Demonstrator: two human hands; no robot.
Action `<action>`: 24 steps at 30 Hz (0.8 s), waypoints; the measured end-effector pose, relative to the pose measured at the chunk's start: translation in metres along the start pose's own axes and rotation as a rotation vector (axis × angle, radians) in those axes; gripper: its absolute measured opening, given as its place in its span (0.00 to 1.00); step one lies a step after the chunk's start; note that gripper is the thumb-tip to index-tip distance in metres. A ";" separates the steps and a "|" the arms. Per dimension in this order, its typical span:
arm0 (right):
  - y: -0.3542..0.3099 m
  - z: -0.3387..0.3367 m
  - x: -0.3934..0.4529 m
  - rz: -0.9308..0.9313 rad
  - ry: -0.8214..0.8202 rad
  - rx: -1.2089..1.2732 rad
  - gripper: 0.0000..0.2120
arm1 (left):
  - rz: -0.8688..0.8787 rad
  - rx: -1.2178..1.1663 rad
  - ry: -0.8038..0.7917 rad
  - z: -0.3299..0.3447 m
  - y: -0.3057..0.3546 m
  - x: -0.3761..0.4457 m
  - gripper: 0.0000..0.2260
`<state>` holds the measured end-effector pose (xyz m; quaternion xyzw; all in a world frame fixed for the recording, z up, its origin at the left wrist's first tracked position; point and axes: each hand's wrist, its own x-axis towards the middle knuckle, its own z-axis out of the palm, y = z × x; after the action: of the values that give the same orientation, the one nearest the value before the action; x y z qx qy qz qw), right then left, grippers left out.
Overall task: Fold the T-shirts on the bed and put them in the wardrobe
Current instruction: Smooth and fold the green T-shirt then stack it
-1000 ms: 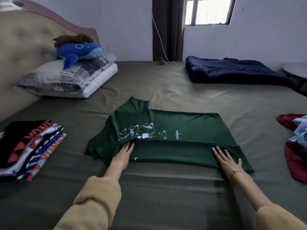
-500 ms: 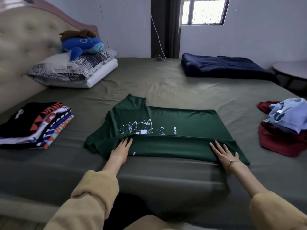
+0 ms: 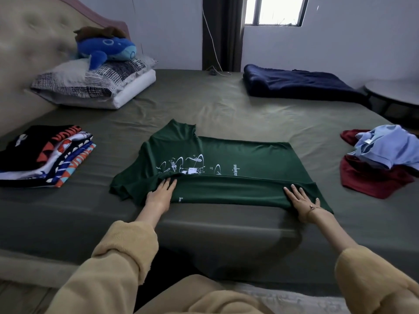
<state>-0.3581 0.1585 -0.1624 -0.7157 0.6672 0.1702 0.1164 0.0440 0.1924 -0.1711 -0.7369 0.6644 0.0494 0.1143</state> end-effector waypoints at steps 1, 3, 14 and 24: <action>0.000 -0.003 0.002 -0.008 0.003 0.020 0.44 | 0.009 0.000 -0.016 -0.003 -0.001 0.000 0.33; 0.003 -0.008 0.008 -0.015 0.040 0.098 0.40 | 0.018 -0.023 -0.068 -0.011 -0.002 0.002 0.32; -0.060 -0.032 0.036 -0.129 0.346 0.192 0.22 | -0.048 -0.382 0.237 -0.037 0.002 0.013 0.19; -0.216 -0.053 0.056 -0.579 0.328 0.222 0.20 | -0.089 -0.606 0.386 -0.034 -0.057 0.026 0.17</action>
<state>-0.1361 0.1043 -0.1487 -0.8761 0.4607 -0.0607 0.1283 0.1007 0.1648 -0.1385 -0.7614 0.5960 0.0993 -0.2348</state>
